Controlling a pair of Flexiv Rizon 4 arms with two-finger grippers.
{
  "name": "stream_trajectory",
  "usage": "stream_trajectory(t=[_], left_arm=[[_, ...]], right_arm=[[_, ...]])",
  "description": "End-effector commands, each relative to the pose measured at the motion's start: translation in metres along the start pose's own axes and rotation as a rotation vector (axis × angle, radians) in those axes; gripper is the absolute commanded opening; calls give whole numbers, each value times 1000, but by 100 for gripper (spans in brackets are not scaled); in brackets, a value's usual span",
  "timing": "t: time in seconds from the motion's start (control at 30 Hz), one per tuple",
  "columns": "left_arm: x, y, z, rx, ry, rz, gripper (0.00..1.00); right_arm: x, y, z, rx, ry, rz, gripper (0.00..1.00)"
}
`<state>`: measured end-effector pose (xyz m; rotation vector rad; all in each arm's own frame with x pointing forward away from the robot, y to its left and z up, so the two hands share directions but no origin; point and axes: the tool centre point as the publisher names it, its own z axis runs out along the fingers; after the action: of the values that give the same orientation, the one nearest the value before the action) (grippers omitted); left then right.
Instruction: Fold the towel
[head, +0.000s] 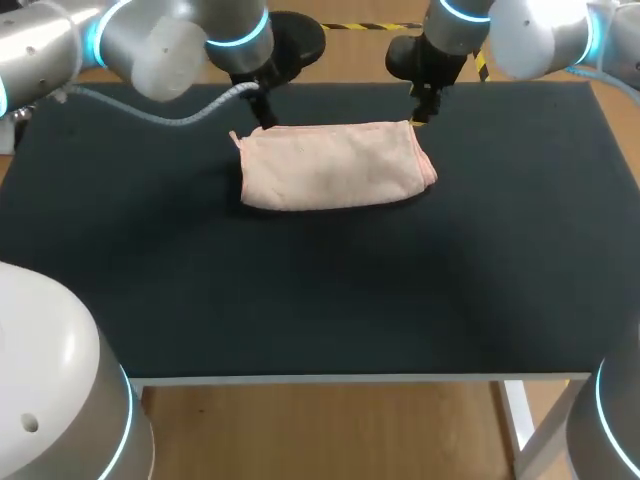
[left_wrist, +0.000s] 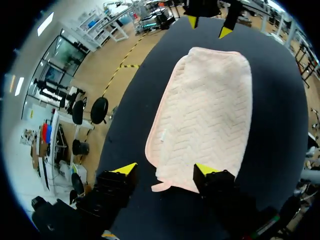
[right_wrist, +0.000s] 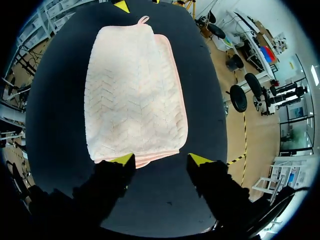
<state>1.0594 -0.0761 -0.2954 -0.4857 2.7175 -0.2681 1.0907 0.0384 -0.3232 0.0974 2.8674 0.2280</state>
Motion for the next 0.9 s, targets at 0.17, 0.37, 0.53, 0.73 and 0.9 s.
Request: stream_trajectory(t=[0.17, 0.37, 0.53, 0.73, 0.9], left_arm=[[0, 37, -42, 390, 142, 102, 100], [-6, 47, -56, 543, 222, 123, 100], [-12, 58, -65, 644, 259, 122, 100], [-13, 62, -71, 647, 274, 113, 100], [-12, 62, -73, 636, 279, 127, 100]], right_arm=[[12, -2, -21, 8, -34, 13, 100], [20, 6, -25, 9, -44, 15, 100], [27, 9, -27, 4, -47, 19, 100], [34, 9, -31, 4, -54, 30, 100], [37, 13, -39, 87, -82, -117, 100]])
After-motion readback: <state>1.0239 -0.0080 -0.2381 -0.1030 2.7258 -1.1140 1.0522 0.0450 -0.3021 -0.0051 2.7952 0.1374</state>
